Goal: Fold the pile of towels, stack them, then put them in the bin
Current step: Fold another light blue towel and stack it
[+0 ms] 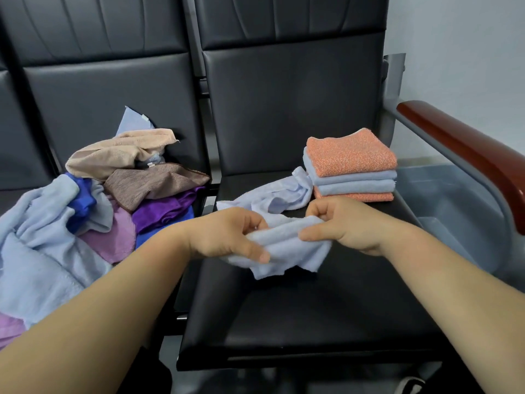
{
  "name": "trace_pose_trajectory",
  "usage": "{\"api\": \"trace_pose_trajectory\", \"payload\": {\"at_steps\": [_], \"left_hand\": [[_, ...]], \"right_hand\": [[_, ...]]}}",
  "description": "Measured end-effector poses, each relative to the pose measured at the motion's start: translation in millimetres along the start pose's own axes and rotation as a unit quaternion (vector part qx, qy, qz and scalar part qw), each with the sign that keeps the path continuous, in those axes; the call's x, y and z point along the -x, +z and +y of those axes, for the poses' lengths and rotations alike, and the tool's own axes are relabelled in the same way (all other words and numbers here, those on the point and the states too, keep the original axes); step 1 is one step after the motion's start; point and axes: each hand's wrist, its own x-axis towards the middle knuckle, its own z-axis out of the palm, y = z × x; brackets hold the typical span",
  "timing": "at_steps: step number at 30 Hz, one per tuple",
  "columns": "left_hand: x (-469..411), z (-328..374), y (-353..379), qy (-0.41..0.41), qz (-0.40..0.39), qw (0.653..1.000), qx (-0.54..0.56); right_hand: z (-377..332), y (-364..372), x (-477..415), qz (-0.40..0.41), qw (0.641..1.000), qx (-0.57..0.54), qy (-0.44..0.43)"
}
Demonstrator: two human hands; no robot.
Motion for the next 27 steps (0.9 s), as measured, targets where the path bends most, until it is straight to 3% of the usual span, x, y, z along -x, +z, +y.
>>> {"api": "trace_pose_trajectory", "payload": {"at_steps": [2,5,9,13,18,21,25,27], "left_hand": [[1,-8,-6,-0.018,0.002,1.0,-0.008],[2,-6,-9,0.016,0.066,0.997,0.043],[-1,2,1,0.051,0.067,0.995,0.047],[-2,1,-4,0.02,0.052,0.998,-0.008],[3,-19,-20,-0.05,0.083,0.994,-0.057],[2,-23,-25,-0.033,0.148,0.988,0.002],[0,-19,-26,0.023,0.251,0.968,0.01],[2,-18,-30,0.036,0.268,0.963,0.003]], "right_hand": [[4,-6,0,-0.015,0.998,-0.048,0.023],[6,-5,-2,-0.024,0.994,-0.095,0.047],[7,9,-10,0.044,0.983,-0.176,0.035],[7,6,-20,0.125,0.918,-0.376,-0.004],[11,-11,-20,0.101,0.848,-0.52,0.019],[8,-12,-17,0.13,0.858,-0.495,0.037],[13,-5,-21,0.16,0.914,-0.366,0.071],[19,-2,-23,0.188,0.907,-0.367,0.085]]}}
